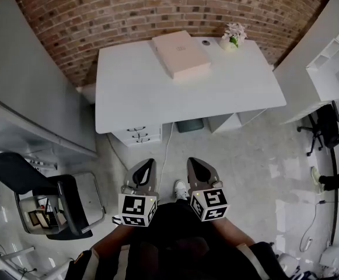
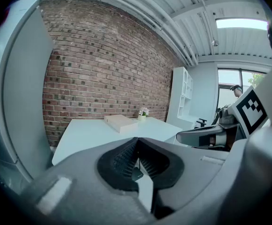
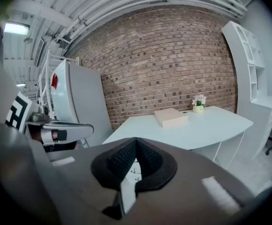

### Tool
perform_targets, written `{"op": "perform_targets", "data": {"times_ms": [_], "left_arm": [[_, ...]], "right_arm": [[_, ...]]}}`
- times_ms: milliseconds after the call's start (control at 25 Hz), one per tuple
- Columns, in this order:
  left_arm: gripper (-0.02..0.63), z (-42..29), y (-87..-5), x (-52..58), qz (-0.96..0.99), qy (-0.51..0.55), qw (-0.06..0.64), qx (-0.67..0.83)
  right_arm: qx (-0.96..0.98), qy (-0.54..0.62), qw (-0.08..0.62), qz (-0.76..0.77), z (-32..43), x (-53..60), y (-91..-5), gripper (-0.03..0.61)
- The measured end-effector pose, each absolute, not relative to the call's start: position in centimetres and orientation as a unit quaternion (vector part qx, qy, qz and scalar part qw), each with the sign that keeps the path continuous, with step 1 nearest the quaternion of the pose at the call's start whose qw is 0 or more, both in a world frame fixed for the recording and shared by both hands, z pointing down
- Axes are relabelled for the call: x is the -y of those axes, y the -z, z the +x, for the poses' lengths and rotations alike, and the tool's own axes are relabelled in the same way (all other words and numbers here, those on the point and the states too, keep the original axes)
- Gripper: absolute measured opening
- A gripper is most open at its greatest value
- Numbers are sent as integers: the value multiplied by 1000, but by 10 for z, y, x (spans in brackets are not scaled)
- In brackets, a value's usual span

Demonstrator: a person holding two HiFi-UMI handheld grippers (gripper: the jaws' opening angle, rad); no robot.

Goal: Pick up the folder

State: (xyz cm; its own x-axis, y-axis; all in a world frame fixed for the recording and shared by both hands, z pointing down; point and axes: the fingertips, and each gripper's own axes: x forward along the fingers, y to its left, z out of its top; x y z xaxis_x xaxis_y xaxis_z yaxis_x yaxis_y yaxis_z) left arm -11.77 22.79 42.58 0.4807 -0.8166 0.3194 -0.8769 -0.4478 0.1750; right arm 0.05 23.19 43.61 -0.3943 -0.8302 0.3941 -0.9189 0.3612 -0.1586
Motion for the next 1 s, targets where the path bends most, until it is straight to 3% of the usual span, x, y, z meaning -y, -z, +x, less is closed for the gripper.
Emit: {"op": "perform_targets", "data": {"times_ms": [1000], "left_arm": [[-2, -73, -410, -204, 841, -98, 133, 515]], "right_arm": [[831, -166, 86, 525, 47, -205, -422, 3]]}}
